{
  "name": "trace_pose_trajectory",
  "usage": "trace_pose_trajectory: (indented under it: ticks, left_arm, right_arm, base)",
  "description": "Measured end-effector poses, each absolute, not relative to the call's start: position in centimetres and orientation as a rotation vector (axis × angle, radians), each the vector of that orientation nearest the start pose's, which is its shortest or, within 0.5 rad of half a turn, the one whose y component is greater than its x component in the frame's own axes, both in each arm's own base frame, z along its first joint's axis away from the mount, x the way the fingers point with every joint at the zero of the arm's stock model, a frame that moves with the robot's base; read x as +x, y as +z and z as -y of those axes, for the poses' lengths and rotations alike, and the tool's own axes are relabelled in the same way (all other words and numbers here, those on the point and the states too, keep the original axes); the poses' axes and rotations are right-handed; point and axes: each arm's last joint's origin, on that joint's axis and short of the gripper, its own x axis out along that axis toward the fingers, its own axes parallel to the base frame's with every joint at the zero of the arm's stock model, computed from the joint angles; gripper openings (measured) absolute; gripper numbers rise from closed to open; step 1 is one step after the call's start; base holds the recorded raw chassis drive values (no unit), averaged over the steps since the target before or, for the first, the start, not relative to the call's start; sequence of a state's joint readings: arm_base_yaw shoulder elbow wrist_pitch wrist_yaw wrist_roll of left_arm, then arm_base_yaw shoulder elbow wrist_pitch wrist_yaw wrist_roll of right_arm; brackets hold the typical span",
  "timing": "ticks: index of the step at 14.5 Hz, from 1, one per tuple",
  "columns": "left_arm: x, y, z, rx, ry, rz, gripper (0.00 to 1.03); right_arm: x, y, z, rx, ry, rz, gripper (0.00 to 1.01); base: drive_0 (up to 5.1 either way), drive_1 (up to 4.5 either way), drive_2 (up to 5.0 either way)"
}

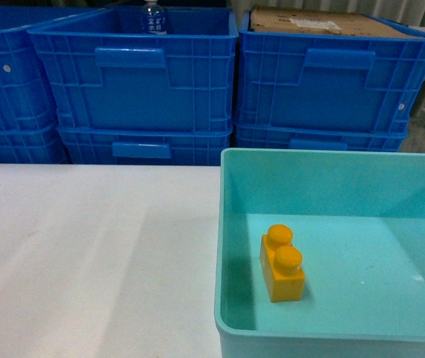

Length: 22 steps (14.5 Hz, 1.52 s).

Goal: Pick red block from blue box to shelf

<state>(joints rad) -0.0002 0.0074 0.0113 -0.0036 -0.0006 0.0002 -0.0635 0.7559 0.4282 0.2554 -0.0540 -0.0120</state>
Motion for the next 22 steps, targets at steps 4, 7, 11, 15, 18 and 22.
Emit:
trace_pose_trajectory:
  ticks: [4, 7, 11, 15, 18, 22]
  left_arm:
    - [9.7, 16.6, 0.0, 0.0, 0.0, 0.0, 0.98]
    - [9.7, 16.6, 0.0, 0.0, 0.0, 0.0, 0.98]
    - [9.7, 16.6, 0.0, 0.0, 0.0, 0.001, 0.98]
    - [9.7, 16.6, 0.0, 0.0, 0.0, 0.0, 0.98]
    - [9.7, 16.6, 0.0, 0.0, 0.0, 0.0, 0.98]
    - [9.7, 16.6, 0.0, 0.0, 0.001, 0.001, 0.98]
  right_arm:
    - [17.5, 25.1, 1.4, -0.009, -0.024, -0.082, 0.2]
    - [17.7, 25.2, 0.5, -0.002, 0.016, -0.064, 0.2]
    - [17.8, 25.1, 0.2, -0.003, 0.024, -0.068, 0.2]
    - [17.8, 25.1, 0.2, -0.003, 0.024, -0.068, 0.2]
    - [17.8, 25.1, 0.2, -0.003, 0.024, -0.068, 0.2]
    - [17.8, 25.1, 0.2, -0.003, 0.025, -0.068, 0.2]
  base:
    - [0.0, 0.0, 0.0]
    - [0.0, 0.0, 0.0]
    - [0.0, 0.0, 0.0]
    - [0.0, 0.0, 0.0]
    - [0.0, 0.0, 0.0]
    - [-0.7, -0.74, -0.7]
